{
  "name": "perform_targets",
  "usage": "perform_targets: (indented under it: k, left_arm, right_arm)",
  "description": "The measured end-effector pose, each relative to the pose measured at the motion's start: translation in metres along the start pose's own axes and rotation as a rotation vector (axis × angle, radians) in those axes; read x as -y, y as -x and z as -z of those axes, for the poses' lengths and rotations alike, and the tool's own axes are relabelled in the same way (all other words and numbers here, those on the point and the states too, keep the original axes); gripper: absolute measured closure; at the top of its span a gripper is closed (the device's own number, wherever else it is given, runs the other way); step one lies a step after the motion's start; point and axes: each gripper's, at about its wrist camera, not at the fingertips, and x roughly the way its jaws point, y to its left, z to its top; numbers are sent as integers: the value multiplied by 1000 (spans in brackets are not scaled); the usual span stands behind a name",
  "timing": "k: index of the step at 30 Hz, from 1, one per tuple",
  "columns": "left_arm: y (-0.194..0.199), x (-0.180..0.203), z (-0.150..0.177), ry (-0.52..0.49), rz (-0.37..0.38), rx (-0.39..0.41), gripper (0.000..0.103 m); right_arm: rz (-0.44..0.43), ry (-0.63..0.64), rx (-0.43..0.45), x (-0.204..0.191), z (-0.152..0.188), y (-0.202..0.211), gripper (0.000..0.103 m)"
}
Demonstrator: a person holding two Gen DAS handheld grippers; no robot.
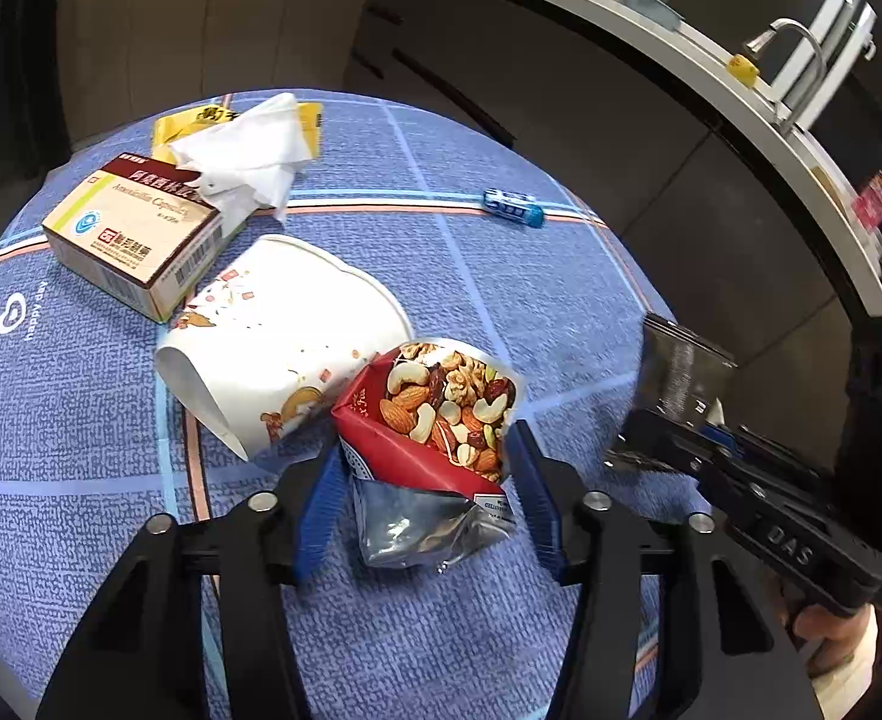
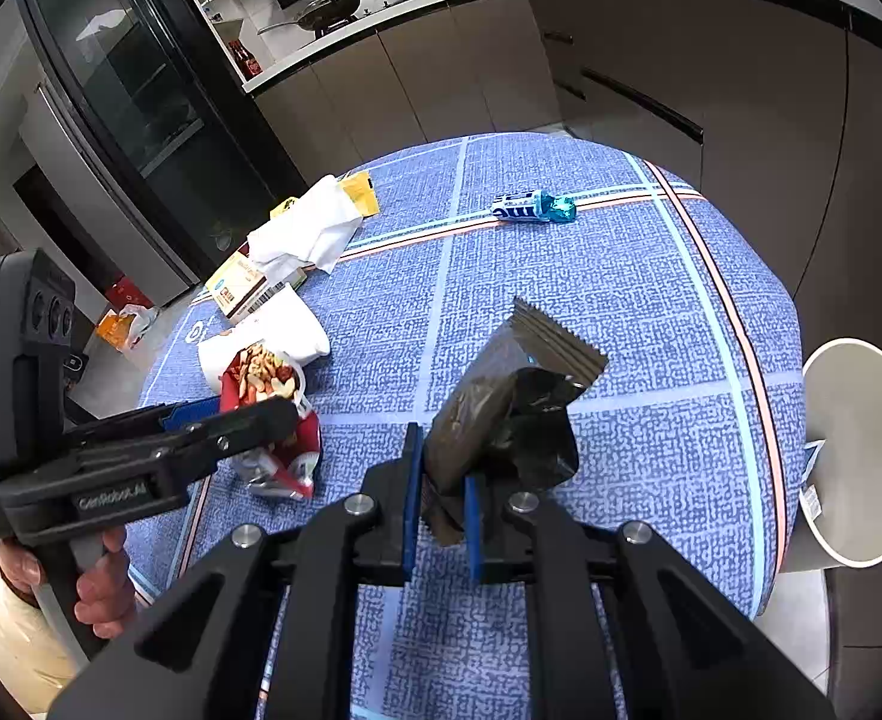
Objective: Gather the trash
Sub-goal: 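Carry the wrapper and nut bag to the white bin and open both tools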
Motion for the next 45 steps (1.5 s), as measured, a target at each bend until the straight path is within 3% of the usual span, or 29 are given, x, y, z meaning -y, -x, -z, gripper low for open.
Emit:
perform_targets:
  k: [12,21,33,40,45]
  left_arm:
    - [45,32,-15,-81,63,100,57]
    - [37,89,-45,-188,133,124,57]
    - [-22,205,-69,-351,245,68,57]
    - [-78,260,-67,-419,270,-17,56]
    - [-125,282,-64,-448,258,-96,56]
  right_arm:
    - [-21,3,59,-1,-6,29,90]
    - [22,-57,135,34,-7,69,90]
    - [171,-166,200,124,12,116,90]
    - [242,-252,174,185,30,112,90]
    - [237,-275,145,219,38,95,89]
